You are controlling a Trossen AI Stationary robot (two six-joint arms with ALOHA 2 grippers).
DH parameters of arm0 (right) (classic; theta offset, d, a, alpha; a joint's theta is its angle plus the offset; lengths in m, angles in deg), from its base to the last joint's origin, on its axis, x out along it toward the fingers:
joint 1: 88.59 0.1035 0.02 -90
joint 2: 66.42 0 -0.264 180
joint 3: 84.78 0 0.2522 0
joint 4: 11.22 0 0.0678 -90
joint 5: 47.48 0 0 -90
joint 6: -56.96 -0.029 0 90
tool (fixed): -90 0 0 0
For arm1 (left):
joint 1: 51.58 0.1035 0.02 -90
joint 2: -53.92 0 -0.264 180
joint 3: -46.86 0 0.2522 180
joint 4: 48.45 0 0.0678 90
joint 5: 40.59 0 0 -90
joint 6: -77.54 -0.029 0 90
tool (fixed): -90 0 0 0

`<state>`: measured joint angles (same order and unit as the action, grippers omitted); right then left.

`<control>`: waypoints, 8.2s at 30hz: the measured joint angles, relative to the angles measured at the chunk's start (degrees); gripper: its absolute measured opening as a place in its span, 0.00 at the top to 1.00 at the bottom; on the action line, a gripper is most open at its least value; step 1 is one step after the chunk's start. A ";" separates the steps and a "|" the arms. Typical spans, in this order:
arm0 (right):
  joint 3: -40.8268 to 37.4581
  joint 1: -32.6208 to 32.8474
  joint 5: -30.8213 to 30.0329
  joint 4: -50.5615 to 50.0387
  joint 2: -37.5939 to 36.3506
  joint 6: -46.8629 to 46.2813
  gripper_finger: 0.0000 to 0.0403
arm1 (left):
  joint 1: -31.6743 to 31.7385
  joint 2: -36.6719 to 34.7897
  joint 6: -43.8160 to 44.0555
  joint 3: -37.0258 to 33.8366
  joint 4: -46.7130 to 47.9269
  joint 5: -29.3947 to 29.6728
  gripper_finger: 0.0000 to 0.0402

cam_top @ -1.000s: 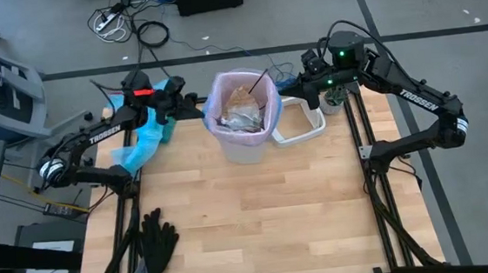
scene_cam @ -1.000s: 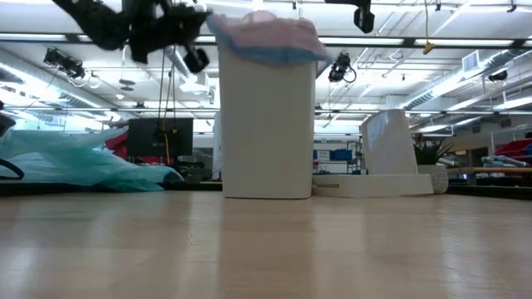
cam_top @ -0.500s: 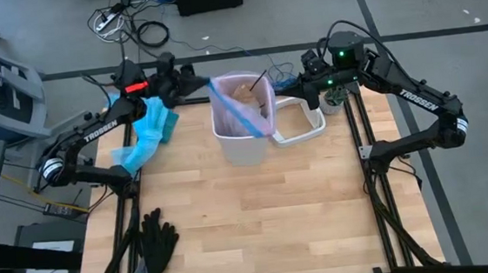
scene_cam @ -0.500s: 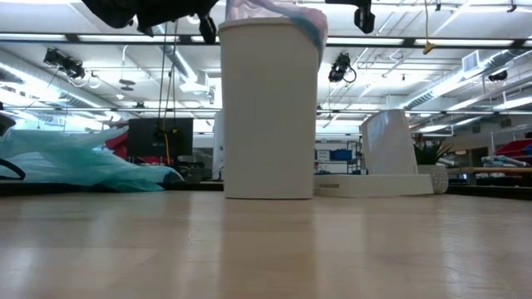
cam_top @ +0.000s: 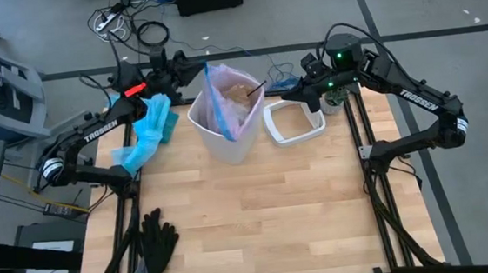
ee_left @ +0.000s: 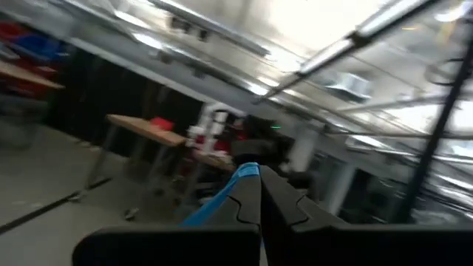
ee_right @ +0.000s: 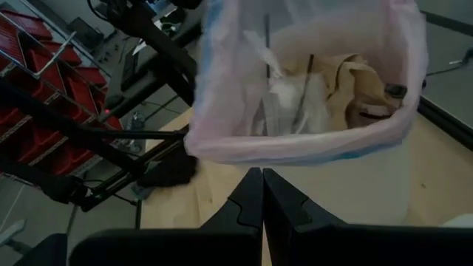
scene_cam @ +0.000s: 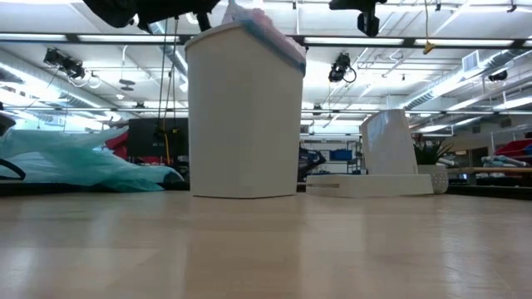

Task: Place trash/remove bag and relplace
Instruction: Remove the pink trash bag from the trash bin

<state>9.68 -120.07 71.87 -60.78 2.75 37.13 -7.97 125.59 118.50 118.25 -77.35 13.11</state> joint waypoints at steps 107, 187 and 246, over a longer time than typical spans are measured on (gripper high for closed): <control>-48.72 7.98 -21.81 97.50 12.24 -36.64 1.00 | -9.98 -0.06 -0.41 0.00 21.21 -2.36 0.99; -42.40 8.44 -15.66 82.17 4.82 -30.89 1.00 | -9.89 -0.06 -1.97 -0.02 21.63 -2.78 0.99; 0.02 12.90 -10.25 62.66 23.58 -12.27 0.72 | -10.77 0.67 8.56 2.36 8.75 0.63 0.99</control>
<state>9.71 -107.18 61.63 1.87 26.33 24.86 -18.74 126.26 127.05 120.61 -68.60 13.75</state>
